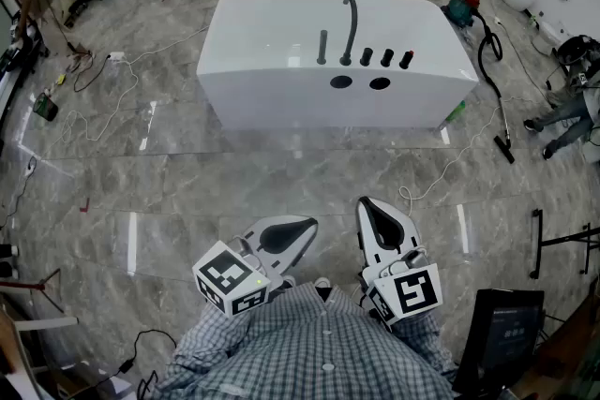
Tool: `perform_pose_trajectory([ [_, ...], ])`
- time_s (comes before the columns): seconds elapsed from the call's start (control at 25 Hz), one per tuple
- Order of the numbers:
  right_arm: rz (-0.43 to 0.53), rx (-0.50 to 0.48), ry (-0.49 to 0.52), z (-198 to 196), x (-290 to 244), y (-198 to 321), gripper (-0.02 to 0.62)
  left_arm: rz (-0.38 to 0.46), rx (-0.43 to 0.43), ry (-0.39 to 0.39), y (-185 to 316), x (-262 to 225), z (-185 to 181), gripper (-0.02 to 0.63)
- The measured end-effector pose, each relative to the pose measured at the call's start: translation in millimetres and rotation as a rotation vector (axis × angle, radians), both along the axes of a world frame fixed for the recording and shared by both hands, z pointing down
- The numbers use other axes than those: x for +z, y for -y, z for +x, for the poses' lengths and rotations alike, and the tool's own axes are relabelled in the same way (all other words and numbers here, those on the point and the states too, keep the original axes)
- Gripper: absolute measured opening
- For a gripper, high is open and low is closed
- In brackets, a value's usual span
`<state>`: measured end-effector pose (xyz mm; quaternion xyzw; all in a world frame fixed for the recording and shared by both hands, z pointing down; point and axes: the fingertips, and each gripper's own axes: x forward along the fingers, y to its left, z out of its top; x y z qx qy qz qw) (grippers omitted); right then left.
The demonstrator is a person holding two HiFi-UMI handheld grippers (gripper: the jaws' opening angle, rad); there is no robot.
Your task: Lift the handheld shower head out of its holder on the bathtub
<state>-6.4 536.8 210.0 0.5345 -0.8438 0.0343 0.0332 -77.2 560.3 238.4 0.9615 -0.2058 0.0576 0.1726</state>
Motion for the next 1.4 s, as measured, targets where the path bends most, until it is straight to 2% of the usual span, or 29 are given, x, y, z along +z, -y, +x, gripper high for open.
perform_pose_trajectory([
  [0.32,-0.001,0.007,-0.009,1,2,0,0.017,-0.048,-0.032,-0.088,6,-6,-5,0.009],
  [0.8,-0.017,0.006,-0.026,4,9,-7,0.017,-0.05,-0.045,-0.075,4,-3,-6,0.009],
  [1.0,-0.024,0.002,0.006,14,6,-10,0.017,-0.051,-0.054,-0.066,-1,-6,0,0.009],
  [1.4,-0.01,-0.021,-0.027,37,-1,-22,0.017,-0.036,-0.081,-0.05,-15,-14,22,0.009],
])
